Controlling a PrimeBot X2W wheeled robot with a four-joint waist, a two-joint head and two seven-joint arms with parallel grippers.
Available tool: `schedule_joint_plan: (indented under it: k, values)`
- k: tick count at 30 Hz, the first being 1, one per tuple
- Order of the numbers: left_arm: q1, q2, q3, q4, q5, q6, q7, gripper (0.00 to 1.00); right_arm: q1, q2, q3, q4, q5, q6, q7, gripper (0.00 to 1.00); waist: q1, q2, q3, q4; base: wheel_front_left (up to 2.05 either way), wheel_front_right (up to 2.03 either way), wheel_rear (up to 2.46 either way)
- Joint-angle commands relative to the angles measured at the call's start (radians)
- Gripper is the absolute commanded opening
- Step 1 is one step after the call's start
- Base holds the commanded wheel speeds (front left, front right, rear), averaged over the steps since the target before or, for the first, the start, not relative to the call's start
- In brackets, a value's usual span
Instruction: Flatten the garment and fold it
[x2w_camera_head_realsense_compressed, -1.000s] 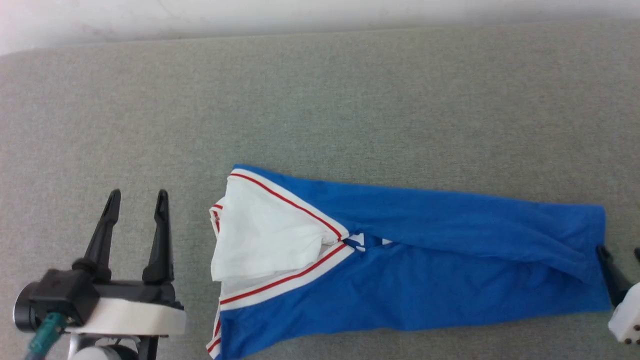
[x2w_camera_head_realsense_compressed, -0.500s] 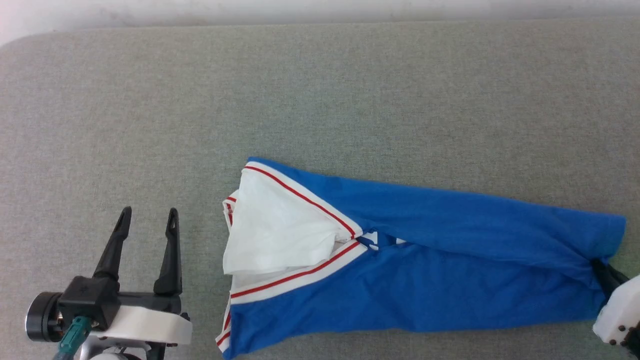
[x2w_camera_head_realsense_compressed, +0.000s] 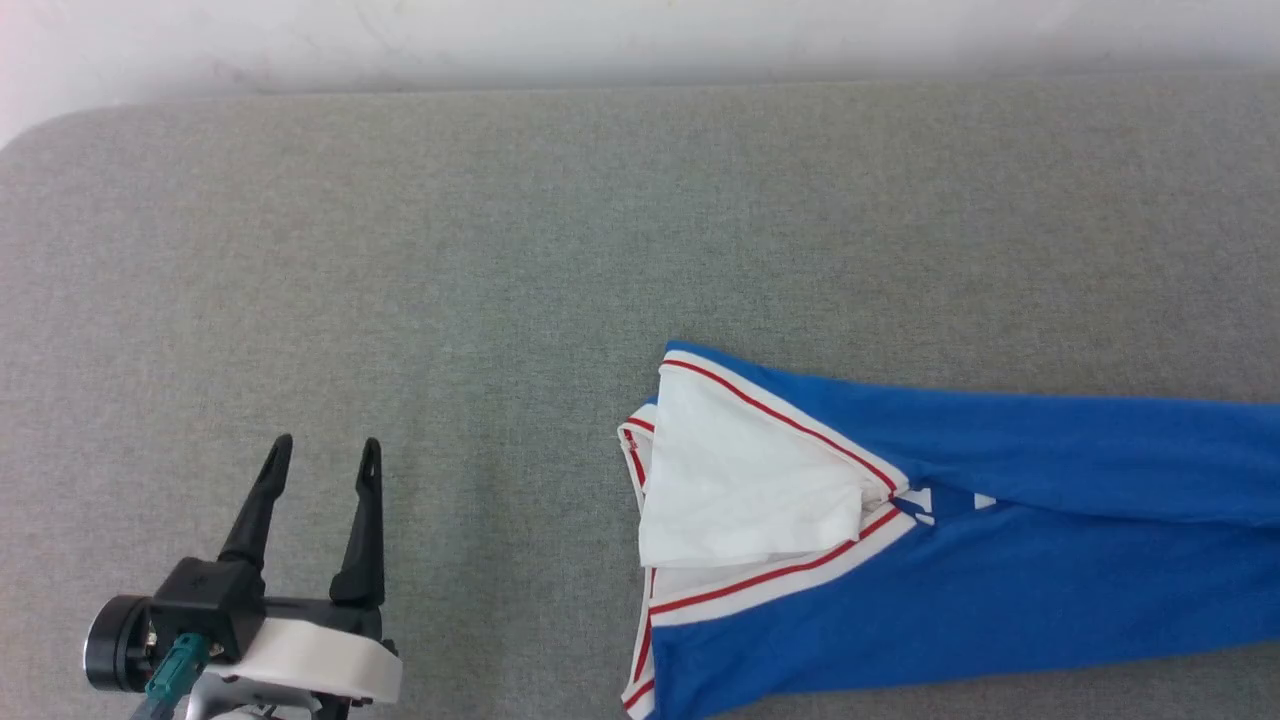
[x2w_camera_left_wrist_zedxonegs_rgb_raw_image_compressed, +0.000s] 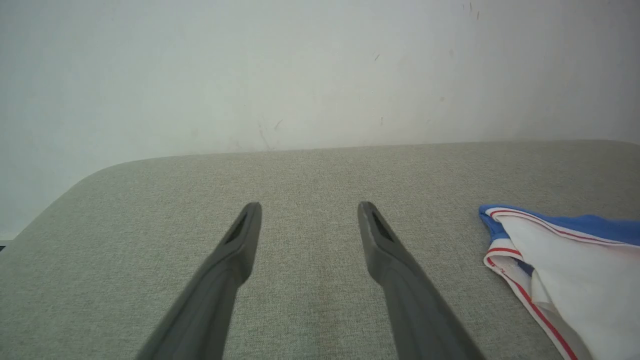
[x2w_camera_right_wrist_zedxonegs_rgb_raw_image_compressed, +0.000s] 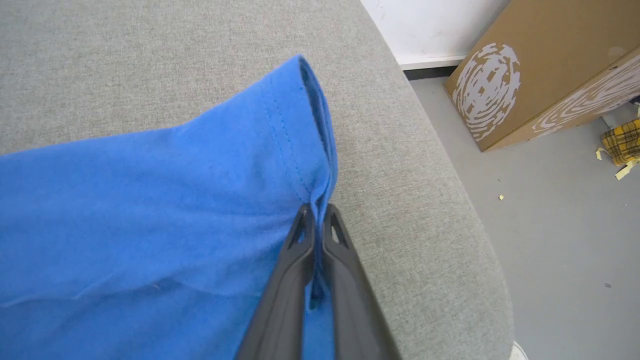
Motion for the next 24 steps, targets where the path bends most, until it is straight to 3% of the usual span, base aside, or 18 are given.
schedule_joint_plan:
  k: [1, 7, 13, 18, 24]
  values:
    - [0.014, -0.009, 0.000, 0.007, 0.004, -0.009, -0.005, 1.00, -0.013, 0.003, 0.007, -0.007, 0.007, -0.002, -0.004, 0.00, 0.0000, -0.0001, -0.010, 0.003, 0.00, 0.00, 0.00]
    - [0.022, -0.025, 0.000, 0.020, 0.002, -0.020, -0.005, 1.00, 0.017, 0.044, 0.129, -0.112, 0.094, -0.002, 0.046, 0.00, 0.0000, -0.0001, -0.032, 0.009, 0.00, 0.00, 0.00]
    - [0.032, -0.042, 0.003, 0.033, 0.000, -0.031, -0.005, 1.00, 0.054, 0.152, 0.282, -0.321, 0.215, -0.002, 0.154, 0.00, 0.0000, -0.0001, -0.052, 0.014, 0.00, 0.00, 0.00]
    - [0.036, -0.054, 0.006, 0.041, -0.001, -0.039, -0.005, 1.00, 0.040, 0.212, 0.430, -0.435, 0.229, -0.002, 0.233, 0.00, 0.0000, -0.0001, -0.056, 0.017, 0.00, 0.00, 0.00]
    - [0.027, -0.066, 0.009, 0.049, 0.000, -0.051, -0.005, 1.00, -0.031, 0.252, 0.619, -0.453, 0.215, -0.002, 0.248, 0.00, 0.0000, -0.0001, -0.050, 0.024, 0.00, 0.00, 0.00]
